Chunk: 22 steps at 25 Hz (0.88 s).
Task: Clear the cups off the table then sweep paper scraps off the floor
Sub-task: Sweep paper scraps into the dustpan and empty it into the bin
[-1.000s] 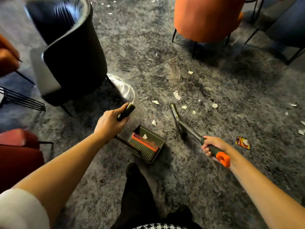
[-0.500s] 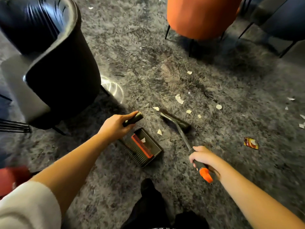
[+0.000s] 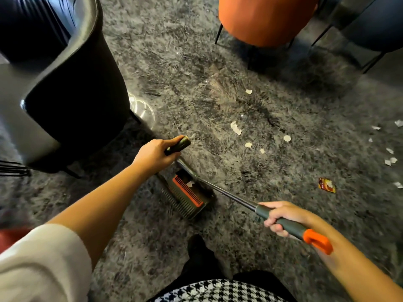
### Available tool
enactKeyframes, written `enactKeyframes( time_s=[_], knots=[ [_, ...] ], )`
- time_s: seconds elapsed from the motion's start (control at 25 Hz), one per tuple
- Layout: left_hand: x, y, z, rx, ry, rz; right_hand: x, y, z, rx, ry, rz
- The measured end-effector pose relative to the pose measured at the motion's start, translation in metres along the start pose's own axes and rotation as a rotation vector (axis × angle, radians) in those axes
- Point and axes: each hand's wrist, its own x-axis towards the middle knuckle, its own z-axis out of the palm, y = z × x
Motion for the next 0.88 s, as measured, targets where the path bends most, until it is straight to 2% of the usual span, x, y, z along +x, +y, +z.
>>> enactKeyframes(
  time_s=[0.2,0.36,0.6,0.72,0.88],
  knots=[
    [-0.006,-0.004,0.000,-0.013,0.000,0.019,-0.019,-0.024,0.000,0.033,-0.005,-0.027],
    [-0.028,-0.010,-0.002,-0.029,-0.016,-0.034,-0.003,-0.059,0.003,-0.162,0.070,-0.090],
    [-0.075,-0.050,-0.022,-0.254,0.316,-0.329,0.062,-0.135,0.016,-0.441,0.134,-0.192],
    [-0.086,-0.061,-0.024,-0.251,0.376,-0.436,0.094,-0.165,0.031,-0.524,0.128,-0.216],
    [-0.085,-0.060,-0.017,-0.218,0.353,-0.449,0.128,-0.168,0.054,-0.638,0.115,-0.213]
  ],
)
